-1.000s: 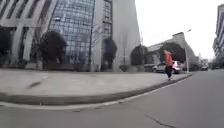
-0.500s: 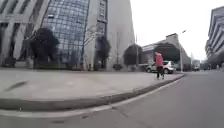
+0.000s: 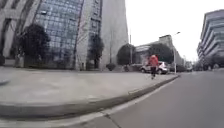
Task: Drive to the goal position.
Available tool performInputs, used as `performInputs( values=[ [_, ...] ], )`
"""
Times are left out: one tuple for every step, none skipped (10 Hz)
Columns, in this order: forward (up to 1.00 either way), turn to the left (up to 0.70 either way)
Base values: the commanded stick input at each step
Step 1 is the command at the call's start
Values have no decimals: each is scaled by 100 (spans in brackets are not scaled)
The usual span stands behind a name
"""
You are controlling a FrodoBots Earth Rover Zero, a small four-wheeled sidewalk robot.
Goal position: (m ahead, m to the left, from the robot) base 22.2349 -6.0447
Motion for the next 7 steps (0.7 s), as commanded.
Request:
performInputs(
  values=[
    [70, -14],
    [70, -14],
    [70, -14],
    [70, -14],
    [70, -14],
    [70, -14],
    [70, -14]
  ],
)
